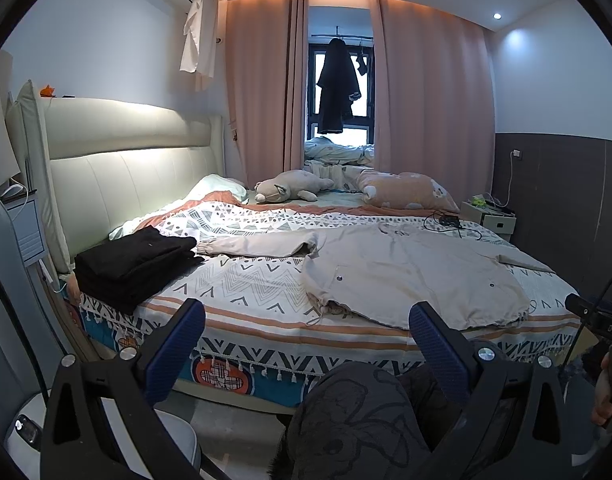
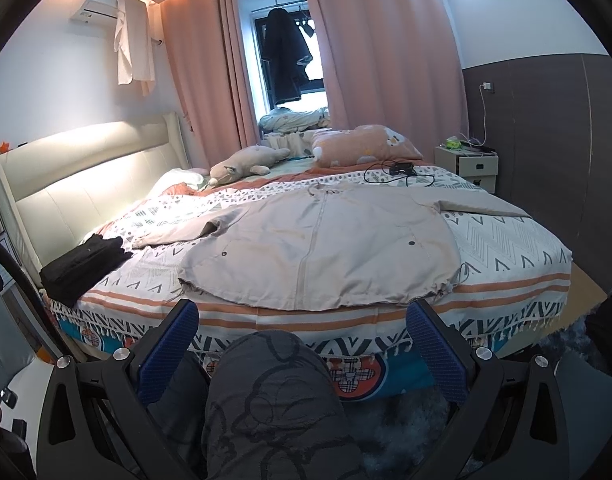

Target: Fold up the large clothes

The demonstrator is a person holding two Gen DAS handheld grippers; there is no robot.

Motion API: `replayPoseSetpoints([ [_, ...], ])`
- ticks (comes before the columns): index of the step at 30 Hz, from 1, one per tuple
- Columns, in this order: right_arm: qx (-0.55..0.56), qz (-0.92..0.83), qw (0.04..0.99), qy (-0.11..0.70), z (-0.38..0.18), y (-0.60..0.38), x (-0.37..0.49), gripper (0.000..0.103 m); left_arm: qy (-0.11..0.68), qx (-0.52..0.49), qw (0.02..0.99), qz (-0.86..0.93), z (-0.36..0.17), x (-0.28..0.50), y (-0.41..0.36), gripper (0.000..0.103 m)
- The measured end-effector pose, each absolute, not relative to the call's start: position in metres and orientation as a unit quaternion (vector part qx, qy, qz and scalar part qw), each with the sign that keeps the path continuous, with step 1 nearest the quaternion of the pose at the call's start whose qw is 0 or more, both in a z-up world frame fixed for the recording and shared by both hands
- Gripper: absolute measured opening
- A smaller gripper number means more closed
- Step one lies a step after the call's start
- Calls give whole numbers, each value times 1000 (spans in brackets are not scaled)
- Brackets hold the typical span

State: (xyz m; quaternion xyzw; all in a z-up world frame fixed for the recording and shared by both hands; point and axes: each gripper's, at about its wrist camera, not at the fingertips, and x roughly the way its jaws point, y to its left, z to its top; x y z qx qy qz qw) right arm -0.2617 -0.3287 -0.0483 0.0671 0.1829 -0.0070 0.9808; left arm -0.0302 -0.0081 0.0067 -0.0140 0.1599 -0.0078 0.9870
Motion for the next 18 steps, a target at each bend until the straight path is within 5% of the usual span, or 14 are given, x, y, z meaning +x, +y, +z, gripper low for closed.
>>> replayPoseSetpoints([
  [18, 74, -7, 981, 181, -49, -329, -263, 103, 163, -14, 987, -9, 6, -34, -9, 103],
])
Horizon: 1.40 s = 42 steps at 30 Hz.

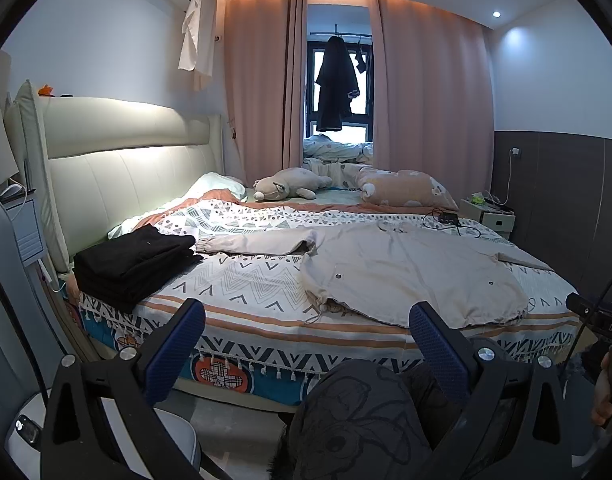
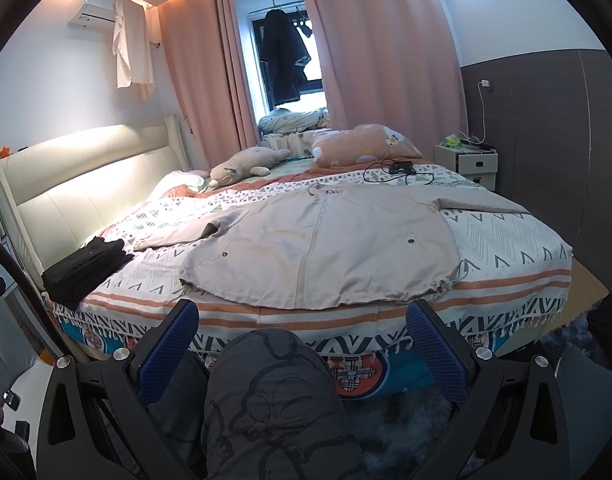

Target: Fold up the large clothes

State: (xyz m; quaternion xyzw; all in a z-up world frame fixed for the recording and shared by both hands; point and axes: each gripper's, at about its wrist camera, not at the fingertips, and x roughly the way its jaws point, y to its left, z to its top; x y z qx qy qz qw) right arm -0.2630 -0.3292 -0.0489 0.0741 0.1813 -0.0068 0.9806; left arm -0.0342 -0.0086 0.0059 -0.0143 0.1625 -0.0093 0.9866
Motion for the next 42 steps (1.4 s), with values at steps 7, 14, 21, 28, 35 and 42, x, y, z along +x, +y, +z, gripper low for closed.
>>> replayPoseSetpoints([
  [7, 77, -3, 980, 185, -51, -328, -254, 103, 170, -13, 985, -9, 5, -19, -5, 103],
  [14, 78, 3, 979, 190, -47, -322, -225, 103, 183, -12, 983, 0, 3, 11, 3, 103],
  [21, 70, 13, 977, 201, -46, -311, -171, 103, 197, -34, 980, 21, -3, 54, 20, 103],
  [28, 70, 19, 976, 204, -38, -311, -106, 103, 210, -43, 976, 29, -8, 109, 33, 103],
  [35, 76, 23, 972, 220, -35, -311, -42, 103, 237, -64, 969, 28, -15, 172, 50, 103],
  [42, 86, 30, 970, 226, -31, -303, 17, 103, 258, -74, 963, 37, -21, 224, 69, 103],
])
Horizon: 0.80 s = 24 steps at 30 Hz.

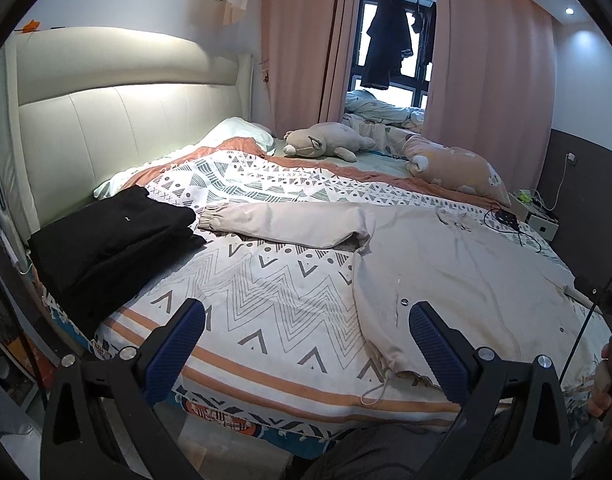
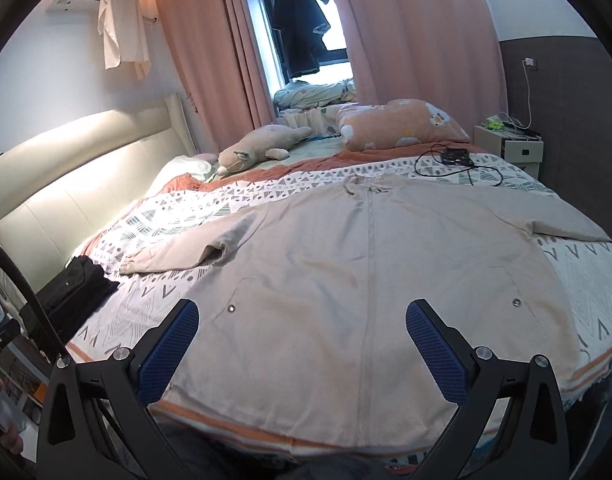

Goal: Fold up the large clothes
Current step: 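Move both tools down toward the beige jacket's sleeve and hem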

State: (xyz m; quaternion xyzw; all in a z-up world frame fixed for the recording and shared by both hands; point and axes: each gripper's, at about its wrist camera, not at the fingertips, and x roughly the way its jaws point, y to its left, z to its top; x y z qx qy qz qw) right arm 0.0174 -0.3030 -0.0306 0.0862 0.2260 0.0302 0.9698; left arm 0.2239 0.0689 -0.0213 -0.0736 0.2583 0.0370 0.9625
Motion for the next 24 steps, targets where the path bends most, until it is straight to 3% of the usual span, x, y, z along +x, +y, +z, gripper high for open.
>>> replayPoseSetpoints([
  [24, 127, 106, 944, 286, -41, -258, 251, 103, 306, -151, 938, 65, -56, 376, 148, 103],
])
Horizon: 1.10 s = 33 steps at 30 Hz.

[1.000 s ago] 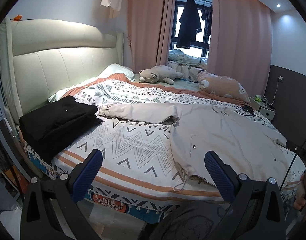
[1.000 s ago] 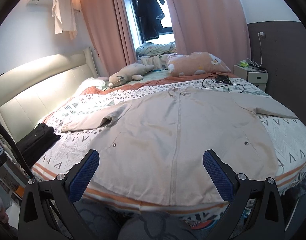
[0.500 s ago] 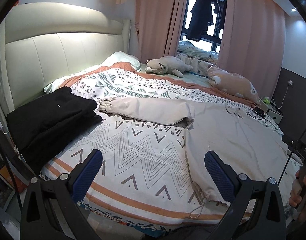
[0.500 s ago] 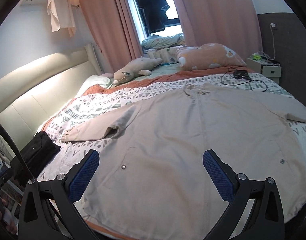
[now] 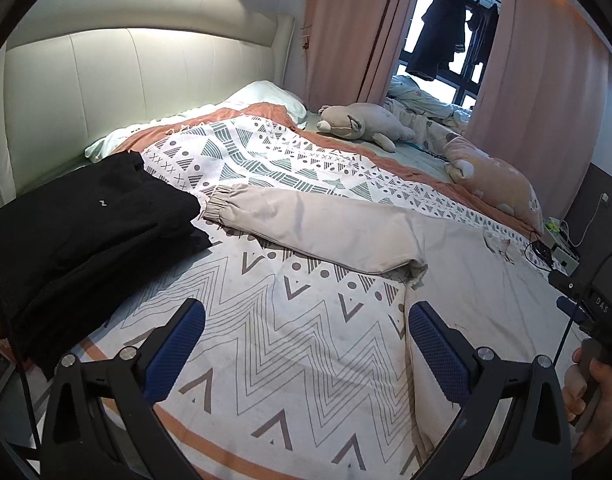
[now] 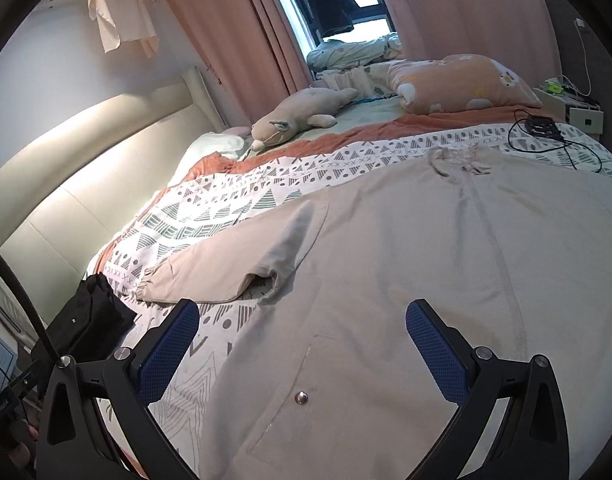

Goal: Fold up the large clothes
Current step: 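Move both tools down toward the beige jacket's sleeve and hem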

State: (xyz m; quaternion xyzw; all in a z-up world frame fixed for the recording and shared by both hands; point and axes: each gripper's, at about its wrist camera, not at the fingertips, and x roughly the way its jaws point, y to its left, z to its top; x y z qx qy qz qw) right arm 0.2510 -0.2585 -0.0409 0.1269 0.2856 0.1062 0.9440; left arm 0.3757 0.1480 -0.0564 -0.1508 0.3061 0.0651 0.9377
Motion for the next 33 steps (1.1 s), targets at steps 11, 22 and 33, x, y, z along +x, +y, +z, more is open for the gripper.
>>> replayPoseSetpoints([
  [11, 131, 119, 934, 311, -45, -246, 362, 103, 342, -173, 920, 82, -73, 469, 176, 94],
  [22, 144, 111, 911, 370, -63, -250, 437, 78, 406, -230, 879, 101, -123, 567, 197, 69],
  [33, 176, 132, 887, 405, -91, -243, 481, 45, 466, -265, 832, 143, -190, 620, 213, 51],
])
